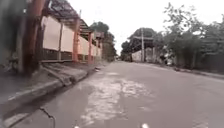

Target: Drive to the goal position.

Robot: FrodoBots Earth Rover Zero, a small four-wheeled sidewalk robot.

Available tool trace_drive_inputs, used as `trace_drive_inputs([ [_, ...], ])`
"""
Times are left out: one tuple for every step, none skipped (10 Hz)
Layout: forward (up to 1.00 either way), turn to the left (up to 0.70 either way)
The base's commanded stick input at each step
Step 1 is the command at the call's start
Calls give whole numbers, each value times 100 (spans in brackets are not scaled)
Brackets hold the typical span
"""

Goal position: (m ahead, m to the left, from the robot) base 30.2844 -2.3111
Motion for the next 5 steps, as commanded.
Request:
trace_drive_inputs([
  [100, -3],
  [100, -3],
  [100, -3],
  [100, -3],
  [100, -3],
])
